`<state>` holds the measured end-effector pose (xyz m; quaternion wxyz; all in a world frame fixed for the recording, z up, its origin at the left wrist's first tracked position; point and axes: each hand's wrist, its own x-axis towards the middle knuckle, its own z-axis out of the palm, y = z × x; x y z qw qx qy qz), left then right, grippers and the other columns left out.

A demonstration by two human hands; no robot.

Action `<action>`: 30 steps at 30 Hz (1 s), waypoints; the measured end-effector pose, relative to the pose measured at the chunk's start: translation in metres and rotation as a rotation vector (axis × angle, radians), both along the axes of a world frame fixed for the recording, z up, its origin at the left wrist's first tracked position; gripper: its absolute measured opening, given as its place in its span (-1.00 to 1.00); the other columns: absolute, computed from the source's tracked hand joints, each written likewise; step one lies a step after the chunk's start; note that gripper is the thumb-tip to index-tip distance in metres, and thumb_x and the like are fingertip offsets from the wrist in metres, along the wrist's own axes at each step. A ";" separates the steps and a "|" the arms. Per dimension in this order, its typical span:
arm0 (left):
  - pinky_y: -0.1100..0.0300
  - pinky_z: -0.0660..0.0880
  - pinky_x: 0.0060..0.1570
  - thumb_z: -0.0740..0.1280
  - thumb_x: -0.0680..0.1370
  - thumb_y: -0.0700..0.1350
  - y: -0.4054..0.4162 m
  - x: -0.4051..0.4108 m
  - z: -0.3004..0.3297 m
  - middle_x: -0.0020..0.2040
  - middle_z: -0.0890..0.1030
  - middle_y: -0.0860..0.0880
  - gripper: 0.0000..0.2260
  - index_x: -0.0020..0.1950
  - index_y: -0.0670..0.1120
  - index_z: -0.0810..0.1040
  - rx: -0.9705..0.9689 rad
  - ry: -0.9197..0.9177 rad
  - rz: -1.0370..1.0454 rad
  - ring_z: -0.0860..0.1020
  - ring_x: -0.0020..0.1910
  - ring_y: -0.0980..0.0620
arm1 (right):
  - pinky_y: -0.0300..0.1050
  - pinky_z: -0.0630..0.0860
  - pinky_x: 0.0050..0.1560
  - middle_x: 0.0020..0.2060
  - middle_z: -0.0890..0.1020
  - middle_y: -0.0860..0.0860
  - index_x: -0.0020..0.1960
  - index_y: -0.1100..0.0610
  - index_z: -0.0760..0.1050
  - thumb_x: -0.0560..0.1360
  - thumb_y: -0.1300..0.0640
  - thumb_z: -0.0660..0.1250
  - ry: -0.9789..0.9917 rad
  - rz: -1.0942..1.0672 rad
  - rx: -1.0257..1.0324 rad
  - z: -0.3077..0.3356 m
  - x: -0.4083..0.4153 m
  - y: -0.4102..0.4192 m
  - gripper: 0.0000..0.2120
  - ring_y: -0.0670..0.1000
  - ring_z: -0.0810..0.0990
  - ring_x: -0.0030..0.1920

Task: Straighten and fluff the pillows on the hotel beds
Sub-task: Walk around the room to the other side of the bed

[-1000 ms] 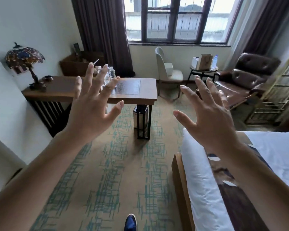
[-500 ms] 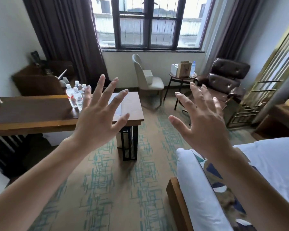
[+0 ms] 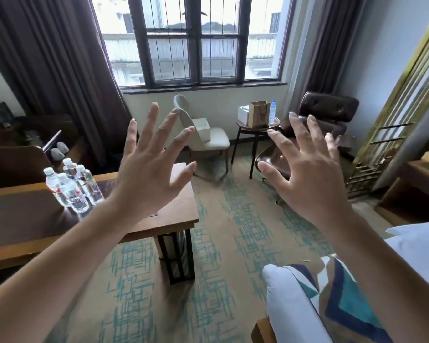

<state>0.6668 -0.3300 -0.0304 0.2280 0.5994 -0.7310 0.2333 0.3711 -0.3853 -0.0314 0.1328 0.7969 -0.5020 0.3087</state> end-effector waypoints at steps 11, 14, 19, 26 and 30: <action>-0.38 -0.11 0.56 0.11 0.63 0.27 -0.202 0.051 0.001 0.69 0.04 -0.04 -0.41 0.61 0.04 0.28 0.004 0.027 -0.104 -0.18 0.68 -0.12 | 0.35 0.04 0.57 0.65 0.14 0.04 0.53 -0.07 0.38 0.57 -0.35 0.10 0.010 -0.121 0.005 0.000 0.032 -0.168 -0.37 0.16 0.02 0.65; -0.38 -0.11 0.56 0.12 0.63 0.27 -0.267 0.070 -0.003 0.70 0.03 -0.04 -0.42 0.62 0.06 0.26 0.026 0.018 -0.179 -0.19 0.68 -0.12 | 0.37 0.05 0.56 0.65 0.14 0.04 0.53 -0.07 0.38 0.57 -0.33 0.12 -0.002 -0.186 0.002 -0.008 0.049 -0.210 -0.38 0.15 0.03 0.65; -0.34 -0.12 0.58 0.10 0.63 0.28 -0.357 0.091 0.004 0.70 0.00 -0.01 -0.41 0.62 0.07 0.26 0.034 0.016 -0.291 -0.20 0.67 -0.11 | 0.35 0.08 0.56 0.63 0.19 0.07 0.50 -0.04 0.43 0.56 -0.32 0.16 -0.002 -0.305 -0.024 -0.004 0.076 -0.263 -0.39 0.19 0.09 0.63; -0.34 -0.08 0.58 0.10 0.62 0.29 -0.470 0.071 0.006 0.70 0.00 -0.02 -0.40 0.61 0.07 0.27 0.040 0.030 -0.461 -0.17 0.68 -0.13 | 0.35 0.12 0.55 0.62 0.21 0.09 0.52 -0.03 0.41 0.56 -0.28 0.19 -0.005 -0.473 -0.046 0.000 0.064 -0.316 -0.40 0.19 0.11 0.63; -0.34 -0.06 0.58 0.11 0.62 0.27 -0.526 0.037 -0.001 0.69 0.05 -0.05 -0.41 0.60 0.04 0.30 0.042 0.055 -0.552 -0.15 0.68 -0.16 | 0.33 0.14 0.53 0.61 0.25 0.10 0.52 -0.02 0.41 0.55 -0.28 0.19 0.003 -0.555 -0.080 0.002 0.037 -0.344 -0.38 0.20 0.15 0.62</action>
